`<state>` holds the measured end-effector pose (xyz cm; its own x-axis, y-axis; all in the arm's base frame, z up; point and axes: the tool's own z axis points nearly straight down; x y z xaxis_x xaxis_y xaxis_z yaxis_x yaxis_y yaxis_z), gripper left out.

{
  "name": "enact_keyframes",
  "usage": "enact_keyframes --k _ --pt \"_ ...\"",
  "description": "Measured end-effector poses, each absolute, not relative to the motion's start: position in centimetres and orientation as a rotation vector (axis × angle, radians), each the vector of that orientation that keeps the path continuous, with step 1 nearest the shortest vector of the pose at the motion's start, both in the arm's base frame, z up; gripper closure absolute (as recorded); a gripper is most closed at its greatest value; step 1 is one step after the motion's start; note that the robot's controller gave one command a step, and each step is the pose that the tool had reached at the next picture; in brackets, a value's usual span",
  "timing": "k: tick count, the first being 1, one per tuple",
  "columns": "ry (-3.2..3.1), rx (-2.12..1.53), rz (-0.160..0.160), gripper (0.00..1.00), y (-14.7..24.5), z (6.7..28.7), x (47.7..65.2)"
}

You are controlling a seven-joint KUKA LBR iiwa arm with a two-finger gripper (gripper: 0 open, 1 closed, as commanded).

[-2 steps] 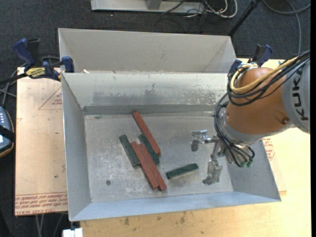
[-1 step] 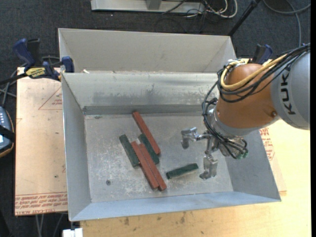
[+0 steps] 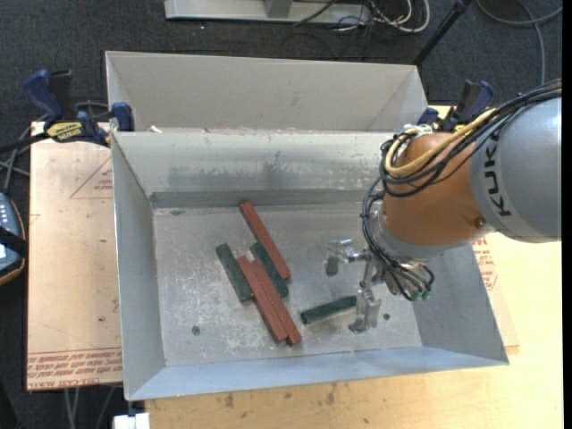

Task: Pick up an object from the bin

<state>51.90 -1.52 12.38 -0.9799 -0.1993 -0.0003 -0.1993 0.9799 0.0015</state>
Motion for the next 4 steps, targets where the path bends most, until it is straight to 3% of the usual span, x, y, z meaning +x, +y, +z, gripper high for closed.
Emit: enact_keyframes --k 1,2,4 --pt "3.068 -0.661 0.001 0.00 -1.5 8.5 51.1" --pt "3.115 -0.393 0.002 1.00 -1.0 7.1 51.7" --pt "3.118 -0.393 0.002 1.00 -1.0 7.4 51.7"
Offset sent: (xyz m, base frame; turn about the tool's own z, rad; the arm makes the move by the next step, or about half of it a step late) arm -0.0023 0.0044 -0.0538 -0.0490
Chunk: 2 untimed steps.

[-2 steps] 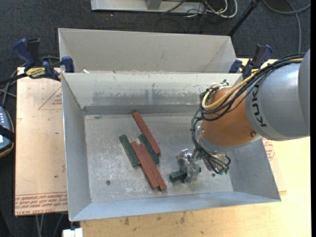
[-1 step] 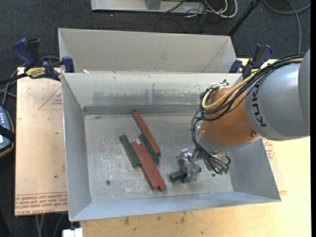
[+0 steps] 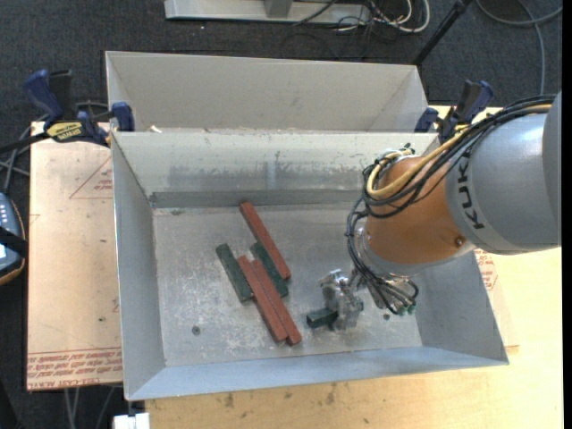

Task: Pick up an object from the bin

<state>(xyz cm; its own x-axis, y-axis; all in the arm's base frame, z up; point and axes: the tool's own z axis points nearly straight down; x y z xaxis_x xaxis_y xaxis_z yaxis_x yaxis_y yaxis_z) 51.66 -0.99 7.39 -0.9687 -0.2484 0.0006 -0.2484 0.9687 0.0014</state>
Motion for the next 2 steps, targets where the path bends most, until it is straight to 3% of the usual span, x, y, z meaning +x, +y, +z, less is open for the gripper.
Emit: enact_keyframes --k 2 --pt "-3.111 0.392 -0.003 1.00 -0.9 11.0 51.5"
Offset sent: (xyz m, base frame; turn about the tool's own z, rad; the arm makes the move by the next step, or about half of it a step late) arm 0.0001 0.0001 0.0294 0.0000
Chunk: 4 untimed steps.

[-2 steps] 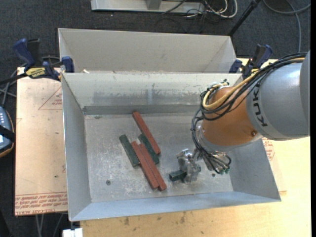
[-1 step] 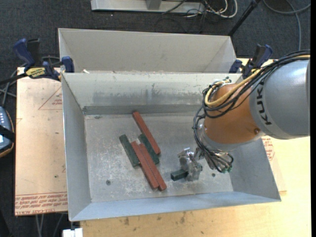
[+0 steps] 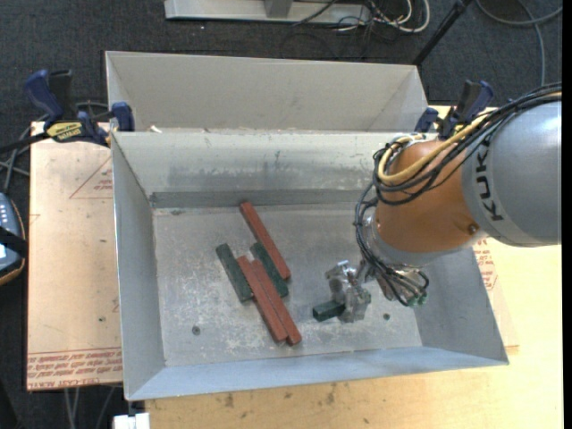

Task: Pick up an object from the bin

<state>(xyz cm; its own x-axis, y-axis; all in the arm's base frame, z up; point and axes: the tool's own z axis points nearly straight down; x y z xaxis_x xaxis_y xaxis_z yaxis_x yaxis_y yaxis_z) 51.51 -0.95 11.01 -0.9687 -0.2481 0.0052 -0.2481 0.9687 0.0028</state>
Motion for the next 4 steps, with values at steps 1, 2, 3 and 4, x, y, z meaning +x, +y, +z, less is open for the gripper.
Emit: enact_keyframes --k 1,2,3,4 --pt "-3.120 0.392 -0.001 1.00 -1.0 12.7 51.7" --pt "-3.121 0.393 -0.001 1.00 -1.0 13.6 51.8" --pt "-3.118 0.392 -0.001 1.00 -0.9 14.5 51.7" --pt "-3.120 0.392 -0.001 1.00 -0.9 15.5 51.8"
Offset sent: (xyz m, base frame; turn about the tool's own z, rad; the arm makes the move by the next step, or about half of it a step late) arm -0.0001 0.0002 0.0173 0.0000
